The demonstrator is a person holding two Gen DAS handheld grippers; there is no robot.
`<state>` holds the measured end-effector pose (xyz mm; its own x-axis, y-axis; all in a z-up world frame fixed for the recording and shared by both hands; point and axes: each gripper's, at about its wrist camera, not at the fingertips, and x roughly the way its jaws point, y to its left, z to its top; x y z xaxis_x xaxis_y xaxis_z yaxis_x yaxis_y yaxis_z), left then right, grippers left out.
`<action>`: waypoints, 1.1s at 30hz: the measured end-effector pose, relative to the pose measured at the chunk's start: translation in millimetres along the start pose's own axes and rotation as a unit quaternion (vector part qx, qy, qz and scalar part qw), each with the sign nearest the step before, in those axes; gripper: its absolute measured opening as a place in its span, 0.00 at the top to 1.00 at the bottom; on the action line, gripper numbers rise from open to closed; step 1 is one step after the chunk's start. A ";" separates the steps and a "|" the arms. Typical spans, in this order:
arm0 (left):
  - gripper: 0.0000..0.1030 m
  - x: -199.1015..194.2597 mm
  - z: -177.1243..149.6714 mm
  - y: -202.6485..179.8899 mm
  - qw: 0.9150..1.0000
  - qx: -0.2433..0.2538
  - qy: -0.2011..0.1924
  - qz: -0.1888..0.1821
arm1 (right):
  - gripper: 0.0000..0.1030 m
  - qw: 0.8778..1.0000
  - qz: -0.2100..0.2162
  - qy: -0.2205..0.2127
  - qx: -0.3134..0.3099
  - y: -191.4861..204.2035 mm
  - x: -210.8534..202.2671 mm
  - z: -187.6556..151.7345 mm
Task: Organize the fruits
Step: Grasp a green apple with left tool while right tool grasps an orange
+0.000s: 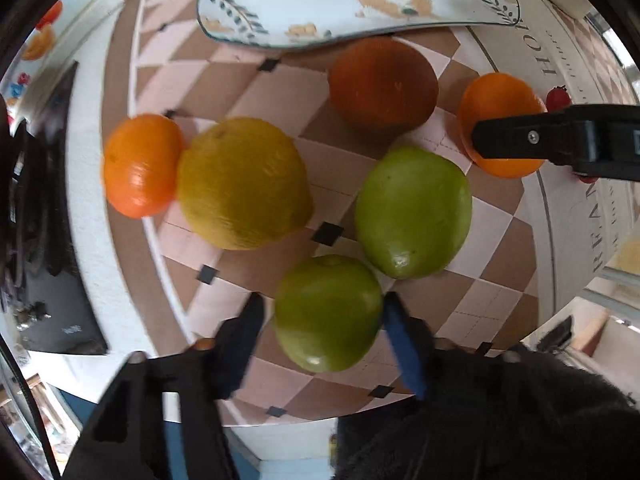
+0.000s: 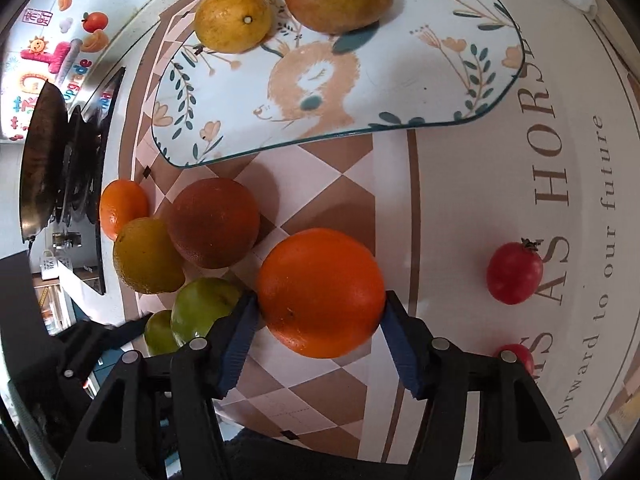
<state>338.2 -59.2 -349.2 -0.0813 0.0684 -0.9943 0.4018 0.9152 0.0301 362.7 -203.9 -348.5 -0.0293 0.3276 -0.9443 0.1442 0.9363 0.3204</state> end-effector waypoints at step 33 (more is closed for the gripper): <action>0.50 -95.5 4.3 44.2 0.977 -0.154 -0.123 -0.080 | 0.38 0.999 0.032 -0.019 0.012 -14.0 -51.7 -9.4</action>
<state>367.7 -27.0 -253.3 0.1166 -0.1475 -0.9822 0.1049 0.9852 -0.1355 352.9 -232.7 -303.5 0.0176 0.3818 -0.9241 0.1691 0.9098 0.3791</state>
